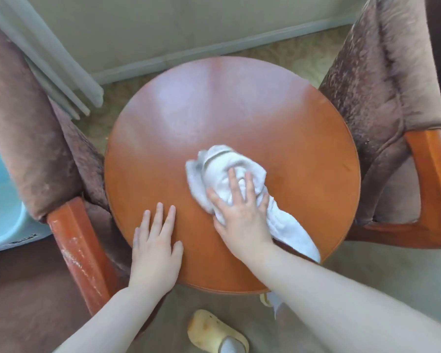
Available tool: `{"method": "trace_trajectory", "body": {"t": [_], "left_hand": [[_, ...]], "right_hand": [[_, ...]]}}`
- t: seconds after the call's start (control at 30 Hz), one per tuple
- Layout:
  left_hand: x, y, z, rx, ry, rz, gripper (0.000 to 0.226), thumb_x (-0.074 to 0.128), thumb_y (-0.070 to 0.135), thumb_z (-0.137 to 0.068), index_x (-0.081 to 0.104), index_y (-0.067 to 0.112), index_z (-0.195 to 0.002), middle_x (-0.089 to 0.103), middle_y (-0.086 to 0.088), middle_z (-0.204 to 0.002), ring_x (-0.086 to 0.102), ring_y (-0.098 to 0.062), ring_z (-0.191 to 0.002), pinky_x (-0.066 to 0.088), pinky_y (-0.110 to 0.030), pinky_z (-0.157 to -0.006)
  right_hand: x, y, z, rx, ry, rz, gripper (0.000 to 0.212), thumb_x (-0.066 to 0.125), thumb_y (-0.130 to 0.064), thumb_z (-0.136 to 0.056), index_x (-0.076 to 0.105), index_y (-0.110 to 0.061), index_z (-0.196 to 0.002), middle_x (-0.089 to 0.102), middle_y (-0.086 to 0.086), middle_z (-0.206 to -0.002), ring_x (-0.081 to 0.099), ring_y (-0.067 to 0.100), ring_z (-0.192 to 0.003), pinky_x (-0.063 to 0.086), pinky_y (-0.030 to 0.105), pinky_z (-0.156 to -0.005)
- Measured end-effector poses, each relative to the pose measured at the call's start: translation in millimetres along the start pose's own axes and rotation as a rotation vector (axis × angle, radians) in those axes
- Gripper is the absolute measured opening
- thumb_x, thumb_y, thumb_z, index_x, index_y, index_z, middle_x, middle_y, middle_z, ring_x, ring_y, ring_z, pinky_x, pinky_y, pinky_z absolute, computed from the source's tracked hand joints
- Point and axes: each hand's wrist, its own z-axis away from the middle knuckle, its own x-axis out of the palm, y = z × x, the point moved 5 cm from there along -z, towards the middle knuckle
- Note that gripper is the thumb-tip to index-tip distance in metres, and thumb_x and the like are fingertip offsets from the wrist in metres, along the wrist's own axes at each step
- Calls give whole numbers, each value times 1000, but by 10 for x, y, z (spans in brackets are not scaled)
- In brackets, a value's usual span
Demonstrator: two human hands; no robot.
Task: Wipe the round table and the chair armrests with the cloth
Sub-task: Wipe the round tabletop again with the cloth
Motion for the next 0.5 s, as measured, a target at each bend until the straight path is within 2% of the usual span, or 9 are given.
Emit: {"method": "trace_trajectory", "body": {"t": [0.1,0.13,0.17,0.2,0.3,0.37,0.4,0.43,0.5], "left_hand": [[4,18,7,9,15,23,64,36,32,-97,1,34,-150,-8,8,-159,-15,-18,-146,-4,-39,-117],[-3,34,-3,14,24,18,62,34,34,-97,0,35,-150,-9,8,-159,-16,-15,-145,-5,-39,-117],[-15,52,-21,22,24,12,61,31,36,-98,-1,35,-150,-10,10,-158,-19,-12,-144,-6,-38,-117],[-29,71,-56,28,18,5,60,29,37,-98,-1,35,-150,-11,10,-157,-20,-10,-142,-7,-37,-116],[-87,157,-268,-5,21,0,61,28,41,-98,-2,34,-150,-8,8,-160,-16,-13,-145,-6,-38,-116],[-125,233,-437,-37,20,-5,62,29,44,-97,-2,33,-150,-8,6,-160,-14,-15,-146,-5,-39,-117],[-145,262,-522,-40,15,-10,62,29,43,-97,-1,32,-150,-9,6,-160,-14,-16,-146,-4,-39,-117],[-166,286,-604,-34,8,-15,63,31,42,-97,-1,32,-151,-9,6,-160,-14,-16,-146,-3,-40,-118],[-203,322,-745,-21,2,-22,64,33,39,-97,0,29,-151,-9,5,-160,-14,-15,-146,0,-41,-118]], "right_hand": [[-102,496,268,-597,-17,125,60,59,-29,-79,47,-40,-137,29,11,-155,29,42,-140,42,64,-91],[-164,767,193,-713,-43,185,62,58,-27,-78,47,-39,-137,30,12,-155,31,42,-139,45,60,-90],[-237,989,47,-703,-58,193,64,61,-26,-76,48,-38,-137,30,13,-154,32,42,-139,47,57,-90],[-297,1091,-127,-565,-44,135,64,63,-26,-75,49,-37,-137,30,12,-154,33,40,-139,47,53,-90],[-209,760,-381,216,171,-133,61,63,-30,-77,50,-41,-135,26,3,-157,30,31,-141,35,51,-105],[-89,372,-244,413,219,-256,61,64,-30,-76,49,-41,-135,27,2,-158,26,30,-143,26,53,-112],[-54,286,-177,336,186,-265,62,64,-30,-77,48,-41,-136,27,3,-158,24,31,-144,26,55,-112],[-52,321,-111,142,142,-227,63,64,-32,-77,46,-40,-137,27,5,-158,24,32,-144,28,56,-111],[-171,675,-51,-371,52,-134,65,68,-35,-74,51,-35,-136,31,9,-155,29,36,-141,33,58,-108]]}}
